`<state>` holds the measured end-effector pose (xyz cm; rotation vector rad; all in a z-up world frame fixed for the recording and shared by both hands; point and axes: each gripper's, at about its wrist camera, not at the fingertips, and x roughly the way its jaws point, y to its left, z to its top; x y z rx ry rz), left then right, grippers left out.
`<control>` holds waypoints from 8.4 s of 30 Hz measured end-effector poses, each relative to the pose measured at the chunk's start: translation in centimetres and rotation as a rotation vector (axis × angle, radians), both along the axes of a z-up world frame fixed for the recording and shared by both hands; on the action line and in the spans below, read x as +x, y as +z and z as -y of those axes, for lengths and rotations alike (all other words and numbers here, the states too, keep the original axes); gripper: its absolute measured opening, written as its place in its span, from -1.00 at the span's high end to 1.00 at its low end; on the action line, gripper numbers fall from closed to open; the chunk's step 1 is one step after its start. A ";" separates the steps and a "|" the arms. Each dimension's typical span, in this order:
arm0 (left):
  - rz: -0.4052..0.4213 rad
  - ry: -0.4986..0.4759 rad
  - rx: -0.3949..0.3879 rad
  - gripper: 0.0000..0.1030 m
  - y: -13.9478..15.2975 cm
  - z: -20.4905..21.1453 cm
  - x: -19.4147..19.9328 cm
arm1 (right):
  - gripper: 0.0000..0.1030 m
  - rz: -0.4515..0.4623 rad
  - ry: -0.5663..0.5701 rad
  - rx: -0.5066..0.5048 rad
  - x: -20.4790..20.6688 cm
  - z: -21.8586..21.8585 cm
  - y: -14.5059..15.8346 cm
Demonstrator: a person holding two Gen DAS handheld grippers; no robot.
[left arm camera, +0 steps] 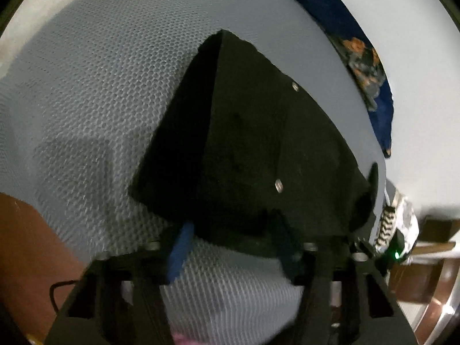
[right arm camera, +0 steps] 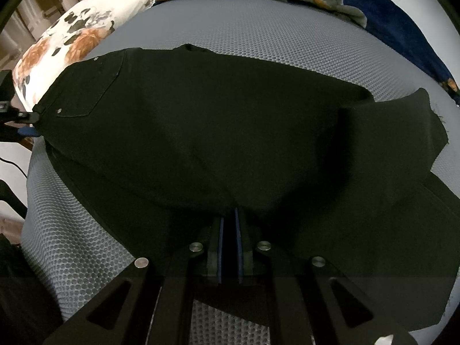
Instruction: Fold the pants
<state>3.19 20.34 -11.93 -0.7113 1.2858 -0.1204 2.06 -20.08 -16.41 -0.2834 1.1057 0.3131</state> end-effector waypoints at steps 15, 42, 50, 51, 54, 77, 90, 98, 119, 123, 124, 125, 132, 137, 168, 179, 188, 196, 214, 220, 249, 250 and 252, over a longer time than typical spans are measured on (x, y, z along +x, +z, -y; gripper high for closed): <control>0.187 -0.246 0.225 0.61 2.0 1.5 2.5 | 0.89 -0.036 -0.013 -0.014 -5.0 -2.0 0.3; 0.264 -0.264 0.598 0.00 3.9 1.1 -0.3 | 0.61 -0.111 -0.095 0.134 -4.7 0.3 -0.5; 0.497 -0.521 0.545 0.00 5.2 9.8 -3.6 | 0.61 -0.108 -0.125 0.205 -3.9 1.0 -0.1; 0.507 -0.567 0.527 0.00 4.7 11.3 -3.6 | 0.61 -0.111 -0.135 0.221 -3.7 0.9 -0.1; 0.517 -0.695 0.477 0.00 2.9 15.9 -3.7 | 0.61 -0.107 -0.146 0.243 -3.4 0.9 0.1; 0.457 -0.962 0.366 0.84 -4.9 31.5 -1.1 | 0.34 -0.065 -0.150 0.361 -2.9 3.7 2.7; 0.437 -0.892 0.315 0.84 -4.9 30.4 -1.0 | 0.34 0.142 -0.705 0.652 1.0 26.0 4.2; 0.402 -0.868 0.307 0.84 -5.2 30.4 -0.2 | 0.38 0.158 -0.820 0.778 5.0 31.9 3.0; 0.411 -0.885 0.313 0.84 -5.8 31.2 -0.4 | 0.95 0.391 -0.862 0.395 -4.2 32.4 9.4; 0.418 -0.924 0.317 0.82 -6.1 32.0 -0.7 | 0.96 0.346 -0.983 0.334 -9.0 34.7 6.7; 0.421 -0.935 0.325 0.81 -6.2 32.2 -0.8 | 0.96 0.333 -1.007 0.331 -9.7 35.1 6.0; 0.423 -0.943 0.333 0.80 -6.3 32.4 -0.9 | 0.96 0.319 -1.026 0.331 -10.4 35.4 5.3; 0.427 -0.962 0.306 0.80 -6.8 32.2 -0.8 | 0.97 0.284 -1.084 0.333 -12.8 36.3 2.6; 0.431 -0.963 0.303 0.80 -7.0 32.1 -1.2 | 0.97 0.280 -1.097 0.329 -13.1 36.5 2.3; 0.426 -0.513 0.199 0.14 -4.2 26.0 3.5 | 0.54 0.080 -0.696 0.463 4.3 40.1 6.8; 0.358 -0.443 0.214 0.14 -5.8 24.1 5.1 | 0.58 0.025 -0.673 0.446 6.7 41.1 4.8; 0.349 -0.431 0.218 0.14 -6.3 24.0 5.5 | 0.92 0.103 -0.586 0.343 5.6 37.7 5.9; 0.434 -0.383 0.227 0.14 -5.2 23.0 5.7 | 0.96 0.334 -0.706 0.277 2.8 36.0 8.5; 0.425 -0.354 0.321 0.15 -8.8 21.2 8.3 | 0.47 0.291 -0.888 0.250 0.0 38.0 7.3; 0.439 -0.375 0.313 0.14 -8.1 20.6 6.6 | 0.47 0.280 -0.966 0.319 -7.3 38.0 7.8; 0.448 -0.302 0.296 0.30 -10.1 14.0 3.1 | 0.45 0.161 -1.157 0.156 -10.9 34.1 2.8; 0.451 -0.295 0.286 0.30 -10.1 13.9 3.0 | 0.33 0.163 -1.150 0.155 -11.0 33.8 3.2; 0.461 -0.287 0.279 0.27 -9.8 13.8 2.8 | 0.33 0.196 -1.138 0.162 -11.2 32.9 4.0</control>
